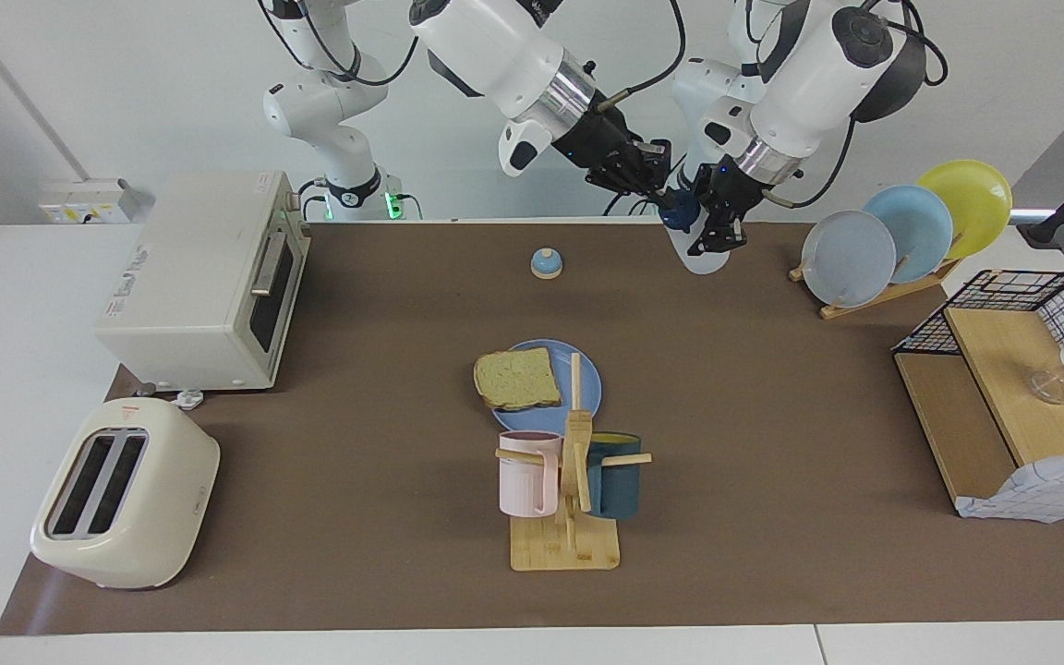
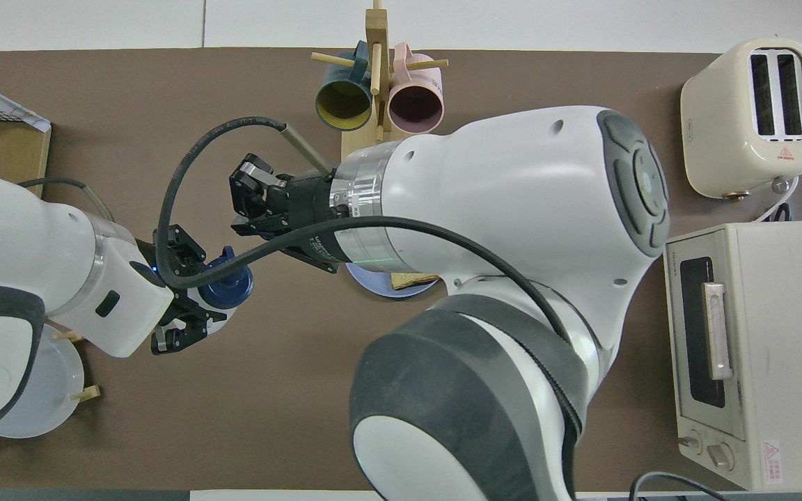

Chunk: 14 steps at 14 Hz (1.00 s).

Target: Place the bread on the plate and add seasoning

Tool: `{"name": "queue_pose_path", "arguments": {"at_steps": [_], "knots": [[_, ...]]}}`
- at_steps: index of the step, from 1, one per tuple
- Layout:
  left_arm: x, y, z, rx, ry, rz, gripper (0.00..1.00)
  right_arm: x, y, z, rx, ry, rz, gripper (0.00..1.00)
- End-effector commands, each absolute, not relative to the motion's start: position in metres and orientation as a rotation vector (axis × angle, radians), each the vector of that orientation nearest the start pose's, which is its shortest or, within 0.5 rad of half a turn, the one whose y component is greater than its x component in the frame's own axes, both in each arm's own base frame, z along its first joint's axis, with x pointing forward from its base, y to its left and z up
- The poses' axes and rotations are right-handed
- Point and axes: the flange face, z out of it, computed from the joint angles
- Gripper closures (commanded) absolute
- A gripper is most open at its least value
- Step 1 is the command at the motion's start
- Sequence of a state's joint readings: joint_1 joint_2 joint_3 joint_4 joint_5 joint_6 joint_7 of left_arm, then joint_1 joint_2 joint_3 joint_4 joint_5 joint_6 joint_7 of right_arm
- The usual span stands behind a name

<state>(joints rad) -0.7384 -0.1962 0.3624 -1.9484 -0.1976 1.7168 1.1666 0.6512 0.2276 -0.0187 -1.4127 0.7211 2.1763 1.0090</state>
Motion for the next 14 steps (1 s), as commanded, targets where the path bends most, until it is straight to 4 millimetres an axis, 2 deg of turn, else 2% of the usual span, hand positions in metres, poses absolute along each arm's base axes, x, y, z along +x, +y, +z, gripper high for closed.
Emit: {"name": "queue_pose_path", "arguments": {"at_steps": [1,2,3,4,8,10,12,14], "knots": [[0.457,-0.185,0.559,-2.492,2.338,-0.098,1.00,0.517,0.416,0.635,-2.181,0.697,0.171,1.00],[0.456,-0.185,0.559,-2.492,2.338,-0.096,1.00,0.515,0.415,0.631,-2.209,0.650,0.155,1.00],[0.456,-0.185,0.559,-2.492,2.339,-0.093,1.00,0.509,0.417,0.629,-2.245,0.594,0.132,0.60],[0.457,-0.185,0.559,-2.494,2.337,-0.094,1.00,0.505,0.419,0.624,-2.292,0.535,0.094,0.39],[0.457,-0.185,0.559,-2.506,2.323,-0.095,1.00,0.486,0.438,0.626,-2.364,0.452,0.075,0.41],[0.457,-0.185,0.559,-2.514,2.314,-0.096,1.00,0.476,0.449,0.625,-2.395,0.411,0.056,0.48],[0.457,-0.185,0.559,-2.515,2.312,-0.096,1.00,0.475,0.449,0.624,-2.402,0.405,0.062,0.57],[0.457,-0.185,0.559,-2.515,2.312,-0.096,1.00,0.476,0.447,0.626,-2.410,0.398,0.055,0.60]]}}
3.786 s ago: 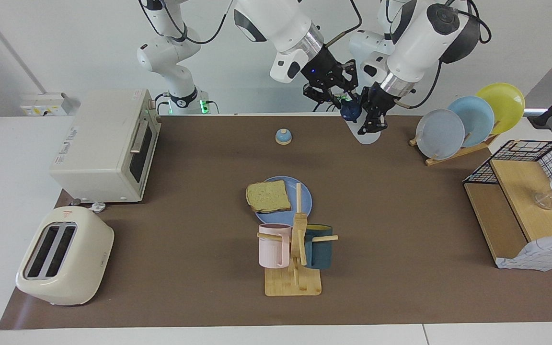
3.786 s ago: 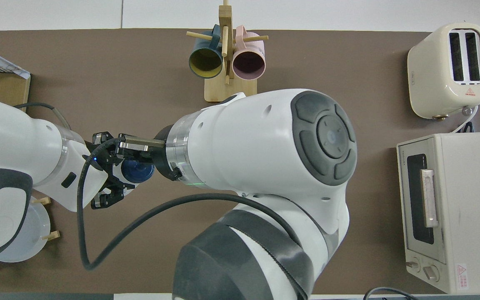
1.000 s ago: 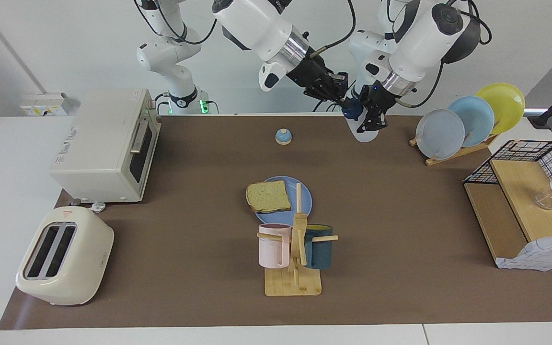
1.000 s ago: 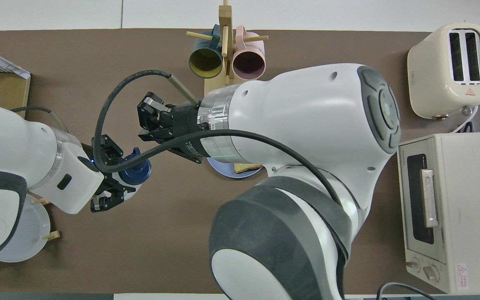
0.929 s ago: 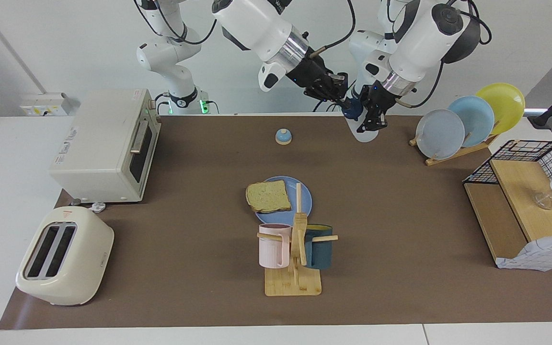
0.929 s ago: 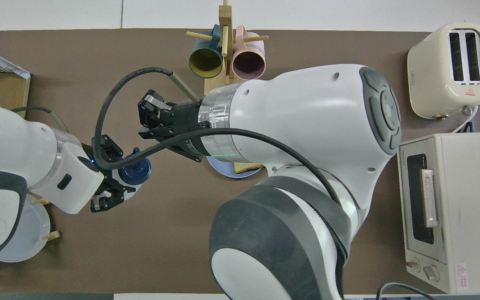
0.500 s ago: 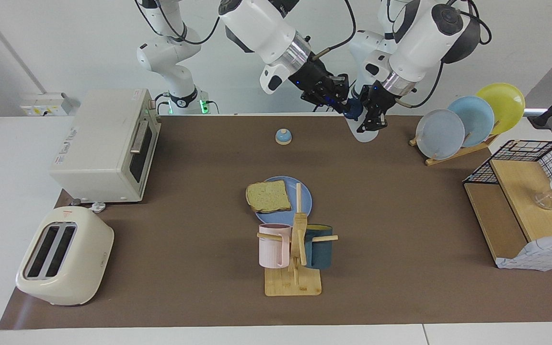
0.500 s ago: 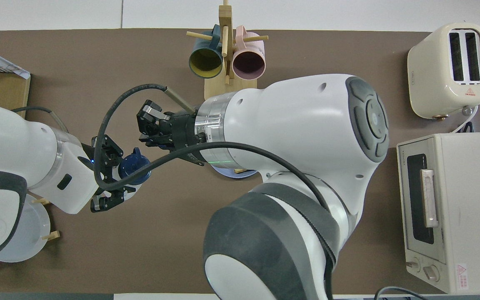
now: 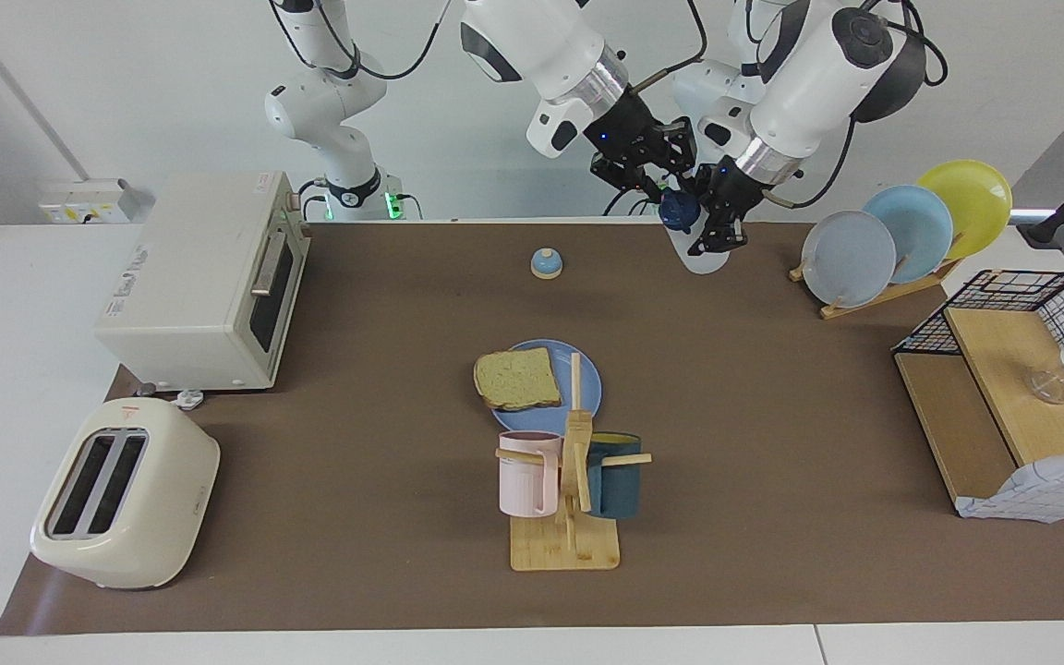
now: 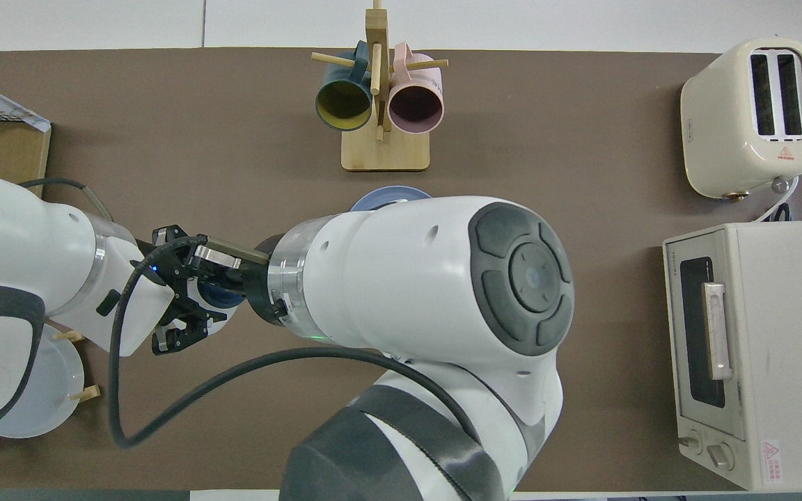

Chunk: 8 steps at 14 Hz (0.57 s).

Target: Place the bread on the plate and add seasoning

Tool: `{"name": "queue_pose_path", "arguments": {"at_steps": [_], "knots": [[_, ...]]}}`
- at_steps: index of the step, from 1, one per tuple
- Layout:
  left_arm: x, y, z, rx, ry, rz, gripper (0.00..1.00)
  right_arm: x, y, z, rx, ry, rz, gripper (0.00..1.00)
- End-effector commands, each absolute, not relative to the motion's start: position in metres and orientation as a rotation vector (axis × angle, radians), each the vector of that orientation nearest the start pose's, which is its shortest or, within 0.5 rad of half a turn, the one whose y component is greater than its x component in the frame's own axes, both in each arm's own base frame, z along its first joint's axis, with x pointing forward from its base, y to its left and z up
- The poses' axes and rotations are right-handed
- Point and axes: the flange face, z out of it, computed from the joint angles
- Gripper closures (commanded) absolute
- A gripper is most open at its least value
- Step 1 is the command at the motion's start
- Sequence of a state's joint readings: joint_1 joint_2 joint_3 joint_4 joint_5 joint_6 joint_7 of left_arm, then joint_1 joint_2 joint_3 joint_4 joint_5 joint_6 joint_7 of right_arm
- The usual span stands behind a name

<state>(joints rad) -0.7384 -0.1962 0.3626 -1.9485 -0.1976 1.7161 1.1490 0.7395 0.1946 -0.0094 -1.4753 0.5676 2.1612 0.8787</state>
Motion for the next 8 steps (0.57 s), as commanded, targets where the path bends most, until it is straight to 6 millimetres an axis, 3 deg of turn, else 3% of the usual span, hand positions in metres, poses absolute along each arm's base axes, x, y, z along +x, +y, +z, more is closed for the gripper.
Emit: {"name": "queue_pose_path", "arguments": {"at_steps": [1,8], "knots": [[0.457,-0.185,0.559,-2.515,2.312,-0.096,1.00,0.478,0.444,0.626,-2.430,0.388,0.042,0.60],[0.457,-0.185,0.559,-2.523,2.305,-0.094,1.00,0.478,0.446,0.637,-2.446,0.355,-0.012,0.60]]}}
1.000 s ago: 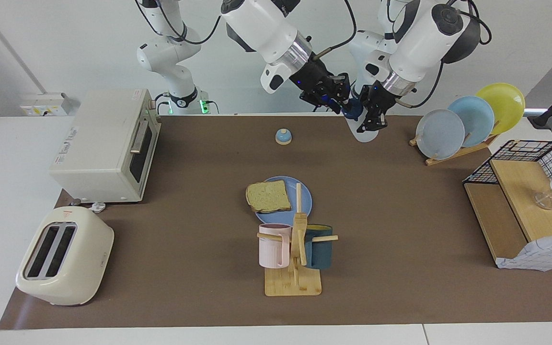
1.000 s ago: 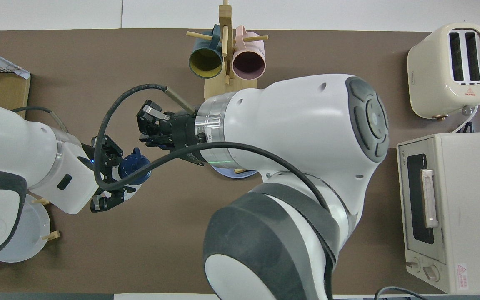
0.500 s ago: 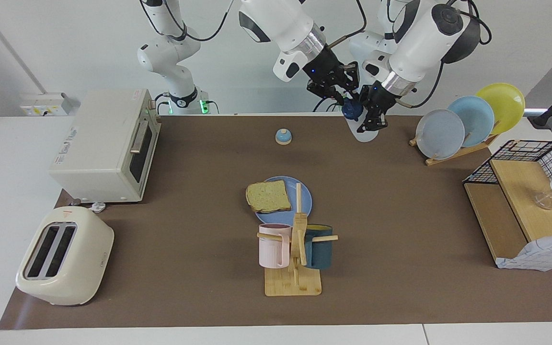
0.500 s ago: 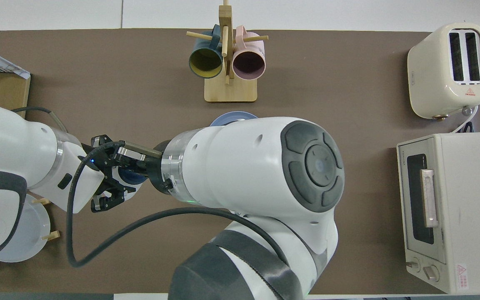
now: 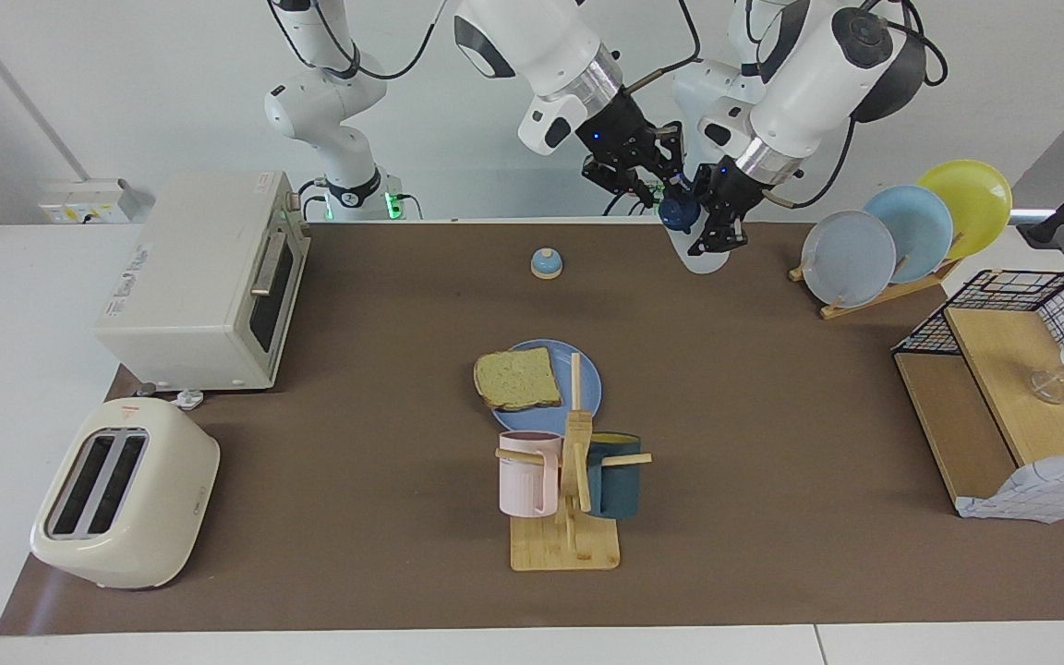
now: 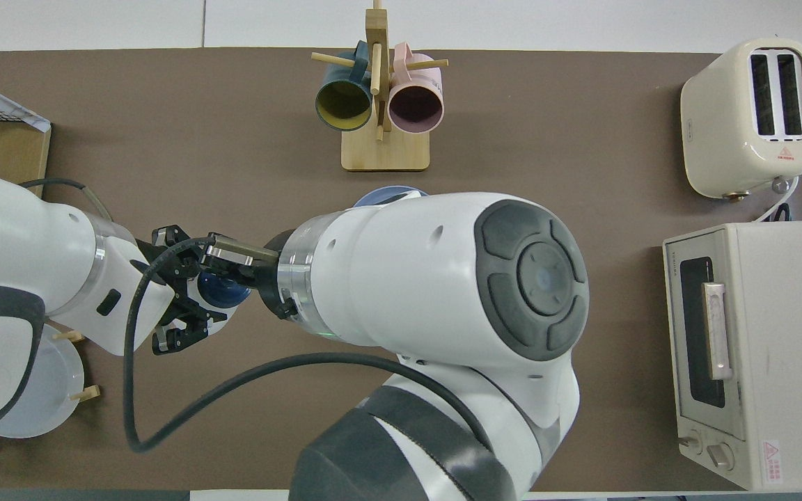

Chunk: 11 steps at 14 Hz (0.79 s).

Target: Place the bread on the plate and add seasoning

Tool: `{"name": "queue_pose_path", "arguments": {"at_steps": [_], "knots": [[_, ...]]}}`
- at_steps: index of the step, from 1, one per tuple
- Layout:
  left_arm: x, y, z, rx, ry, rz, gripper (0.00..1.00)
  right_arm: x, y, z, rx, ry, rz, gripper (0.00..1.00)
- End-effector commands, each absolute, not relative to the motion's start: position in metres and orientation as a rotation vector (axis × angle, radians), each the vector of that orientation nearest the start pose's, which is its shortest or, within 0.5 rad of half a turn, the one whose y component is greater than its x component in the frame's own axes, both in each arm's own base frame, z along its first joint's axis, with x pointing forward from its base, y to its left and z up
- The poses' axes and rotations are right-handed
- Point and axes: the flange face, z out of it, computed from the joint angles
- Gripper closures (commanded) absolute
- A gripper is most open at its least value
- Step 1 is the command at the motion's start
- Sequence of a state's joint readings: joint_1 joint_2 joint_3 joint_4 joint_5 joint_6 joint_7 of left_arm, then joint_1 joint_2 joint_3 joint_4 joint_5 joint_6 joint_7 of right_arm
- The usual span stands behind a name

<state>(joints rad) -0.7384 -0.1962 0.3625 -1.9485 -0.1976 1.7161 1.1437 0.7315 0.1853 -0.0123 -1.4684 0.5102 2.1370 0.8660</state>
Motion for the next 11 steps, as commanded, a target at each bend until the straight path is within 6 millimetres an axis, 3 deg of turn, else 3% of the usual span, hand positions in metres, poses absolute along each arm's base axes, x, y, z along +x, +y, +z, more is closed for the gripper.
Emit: {"name": "queue_pose_path", "arguments": {"at_steps": [1,3,7,11], "knots": [[0.4569,-0.1854,0.5592,-2.528,2.298,-0.096,1.00,0.4777,0.4468,0.6375,-2.446,0.355,-0.011,0.60],[0.4569,-0.1854,0.5592,-2.531,2.295,-0.095,1.00,0.4750,0.4497,0.6375,-2.447,0.351,-0.006,0.60],[0.4571,-0.1854,0.5593,-2.531,2.294,-0.097,1.00,0.4757,0.4489,0.6375,-2.448,0.349,-0.010,0.74],[0.4569,-0.1854,0.5592,-2.531,2.295,-0.095,1.00,0.4760,0.4493,0.6370,-2.461,0.339,-0.029,0.74]]}}
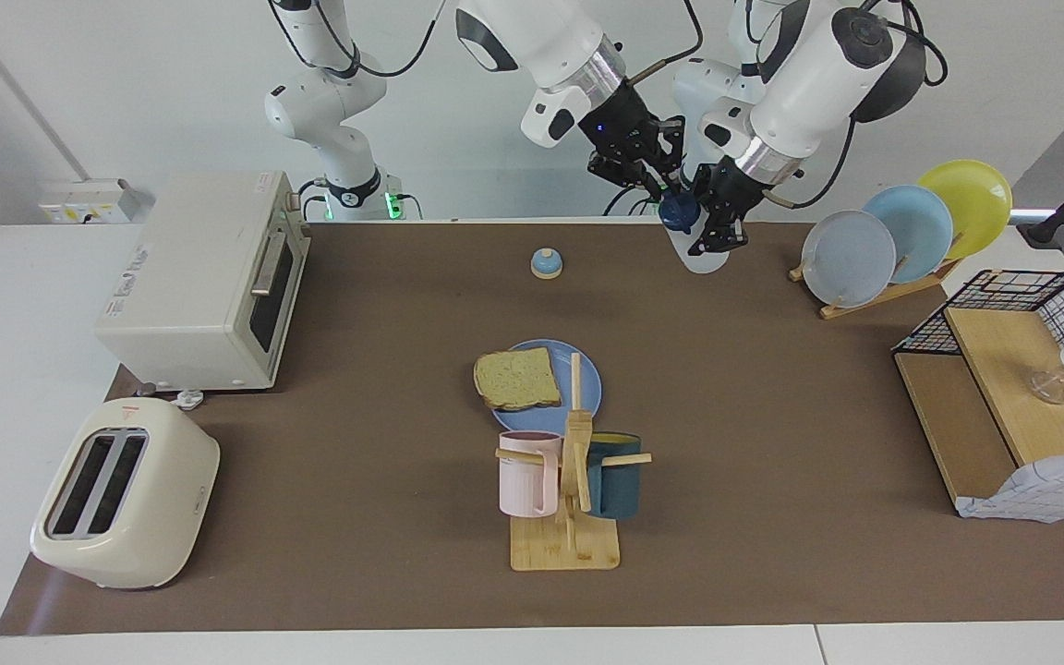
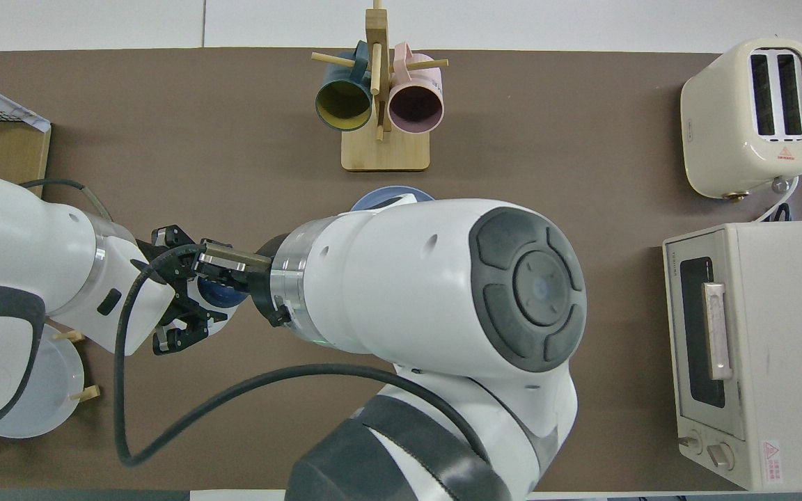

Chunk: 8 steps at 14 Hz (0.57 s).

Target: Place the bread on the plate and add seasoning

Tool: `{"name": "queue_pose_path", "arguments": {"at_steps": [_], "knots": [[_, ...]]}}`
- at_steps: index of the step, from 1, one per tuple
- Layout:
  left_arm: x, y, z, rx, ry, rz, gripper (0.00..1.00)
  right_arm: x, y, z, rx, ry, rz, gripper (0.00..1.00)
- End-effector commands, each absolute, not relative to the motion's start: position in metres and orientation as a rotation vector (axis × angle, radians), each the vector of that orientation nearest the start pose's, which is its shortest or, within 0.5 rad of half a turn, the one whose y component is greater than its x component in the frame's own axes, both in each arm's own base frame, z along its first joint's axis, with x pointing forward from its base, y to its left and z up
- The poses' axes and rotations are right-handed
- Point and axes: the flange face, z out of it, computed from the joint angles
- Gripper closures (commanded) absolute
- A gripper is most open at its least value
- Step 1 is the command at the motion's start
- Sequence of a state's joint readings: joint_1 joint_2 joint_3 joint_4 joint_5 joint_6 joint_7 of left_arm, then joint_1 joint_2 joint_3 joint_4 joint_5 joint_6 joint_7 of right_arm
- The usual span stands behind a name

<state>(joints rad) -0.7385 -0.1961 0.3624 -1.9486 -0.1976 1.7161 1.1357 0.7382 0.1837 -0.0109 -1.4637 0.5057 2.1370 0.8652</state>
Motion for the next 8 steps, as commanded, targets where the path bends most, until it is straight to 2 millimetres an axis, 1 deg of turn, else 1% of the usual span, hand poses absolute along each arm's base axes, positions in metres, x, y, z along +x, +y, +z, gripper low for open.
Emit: {"name": "queue_pose_path", "arguments": {"at_steps": [1,8], "knots": [[0.4569,-0.1854,0.5592,-2.531,2.295,-0.095,1.00,0.4764,0.4489,0.6359,-2.473,0.335,-0.042,0.74],[0.4569,-0.1854,0.5592,-2.533,2.293,-0.094,1.00,0.4770,0.4489,0.6357,-2.477,0.333,-0.051,0.74]]}}
